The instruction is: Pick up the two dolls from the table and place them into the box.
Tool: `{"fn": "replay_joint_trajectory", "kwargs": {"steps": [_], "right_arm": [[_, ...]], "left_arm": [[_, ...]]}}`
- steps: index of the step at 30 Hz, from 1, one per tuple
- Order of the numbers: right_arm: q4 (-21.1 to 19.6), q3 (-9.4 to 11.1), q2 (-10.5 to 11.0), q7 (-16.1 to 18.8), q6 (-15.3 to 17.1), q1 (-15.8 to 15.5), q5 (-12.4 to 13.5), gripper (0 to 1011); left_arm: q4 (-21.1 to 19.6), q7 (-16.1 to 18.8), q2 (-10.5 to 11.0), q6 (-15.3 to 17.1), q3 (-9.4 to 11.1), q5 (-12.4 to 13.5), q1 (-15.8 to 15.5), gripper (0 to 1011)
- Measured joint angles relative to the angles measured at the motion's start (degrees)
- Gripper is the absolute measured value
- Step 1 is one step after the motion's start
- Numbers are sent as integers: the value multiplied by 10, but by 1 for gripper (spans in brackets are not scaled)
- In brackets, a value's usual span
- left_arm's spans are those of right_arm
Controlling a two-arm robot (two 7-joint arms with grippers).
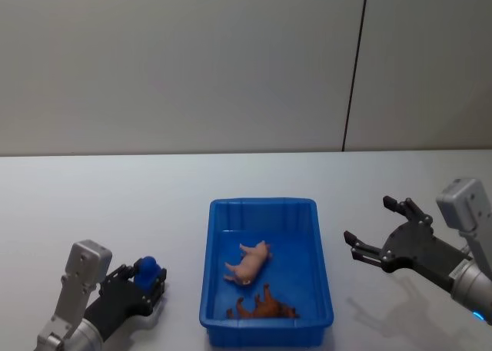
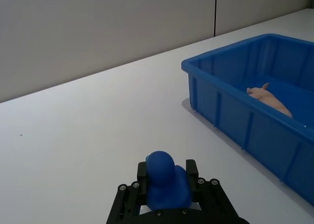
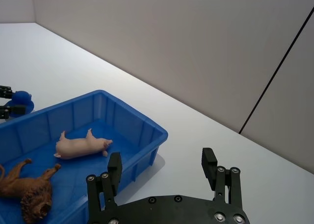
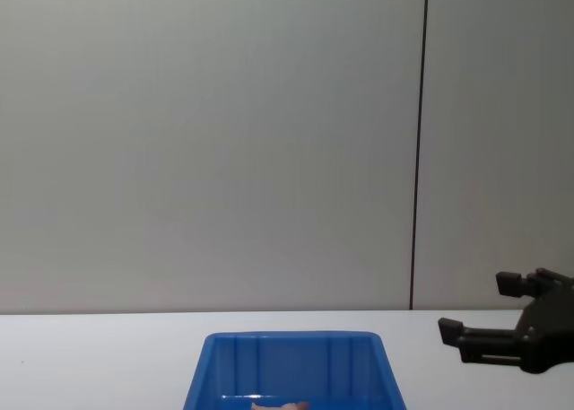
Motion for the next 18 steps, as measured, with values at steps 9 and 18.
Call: {"fn": "replay_joint_trajectory", "kwargs": {"steps": [9, 18], "right_arm": [[0, 0, 0, 0, 0, 0, 0, 1001], [0, 0, 0, 0, 0, 0, 0, 1001]], "left_arm": [[-25, -7, -5, 2, -3, 17, -13, 420], [-40, -30, -30, 0, 6, 42, -45, 358]]}}
